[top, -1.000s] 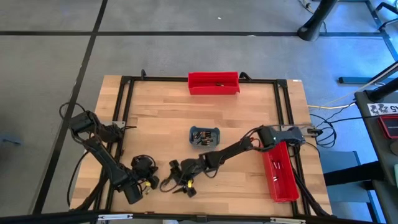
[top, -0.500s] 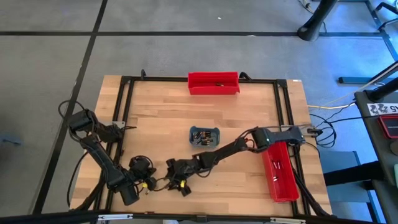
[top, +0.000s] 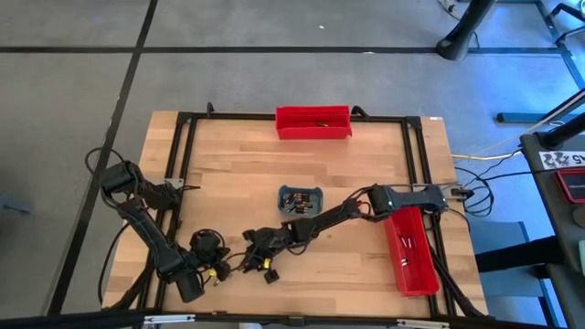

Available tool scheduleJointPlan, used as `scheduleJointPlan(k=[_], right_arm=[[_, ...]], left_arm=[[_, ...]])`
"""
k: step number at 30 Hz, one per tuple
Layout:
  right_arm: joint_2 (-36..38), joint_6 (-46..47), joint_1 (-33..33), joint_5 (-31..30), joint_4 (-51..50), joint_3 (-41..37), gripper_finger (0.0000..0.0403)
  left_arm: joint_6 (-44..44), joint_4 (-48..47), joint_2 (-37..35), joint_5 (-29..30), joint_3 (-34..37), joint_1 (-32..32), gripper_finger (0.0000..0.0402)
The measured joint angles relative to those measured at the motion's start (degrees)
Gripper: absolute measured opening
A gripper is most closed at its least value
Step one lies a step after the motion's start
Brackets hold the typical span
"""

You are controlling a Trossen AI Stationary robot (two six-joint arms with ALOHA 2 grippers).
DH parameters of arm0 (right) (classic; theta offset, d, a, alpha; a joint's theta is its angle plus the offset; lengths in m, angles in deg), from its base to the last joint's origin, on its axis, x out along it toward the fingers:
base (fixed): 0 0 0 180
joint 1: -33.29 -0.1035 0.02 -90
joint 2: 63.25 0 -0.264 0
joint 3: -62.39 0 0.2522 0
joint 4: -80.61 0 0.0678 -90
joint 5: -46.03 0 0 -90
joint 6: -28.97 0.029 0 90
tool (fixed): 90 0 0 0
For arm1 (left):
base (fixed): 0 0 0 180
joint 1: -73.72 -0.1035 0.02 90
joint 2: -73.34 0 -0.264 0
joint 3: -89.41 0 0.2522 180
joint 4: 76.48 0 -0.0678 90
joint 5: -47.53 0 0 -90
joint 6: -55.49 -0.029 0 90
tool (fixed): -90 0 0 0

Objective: Sort batteries
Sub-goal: Put the black battery into the blue bin

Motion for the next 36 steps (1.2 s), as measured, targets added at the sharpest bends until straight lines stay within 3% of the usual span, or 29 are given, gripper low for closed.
scheduleJointPlan(k=[8, 14, 25, 36], right_arm=[[0.9, 5.7, 1.6, -0.8, -0.2, 0.0, 0.0078], [3.3, 6.1, 3.6, -2.9, -7.5, 0.0, 0.0078], [10.0, 4.8, 4.7, -16.7, -21.7, -0.4, 0.0078], [18.8, -0.8, 5.1, -25.1, -37.3, -0.8, 0.0069]], left_arm=[[0.5, 0.7, 0.0, 0.0, 0.0, 0.4, 0.0001], [1.6, 1.5, 0.0, -0.9, 0.0, 1.5, 0.0001], [3.1, 1.0, 0.0, -1.1, 0.0, 2.6, 0.0001], [2.8, 1.0, 0.0, -1.1, 0.0, 2.5, 0.0001]])
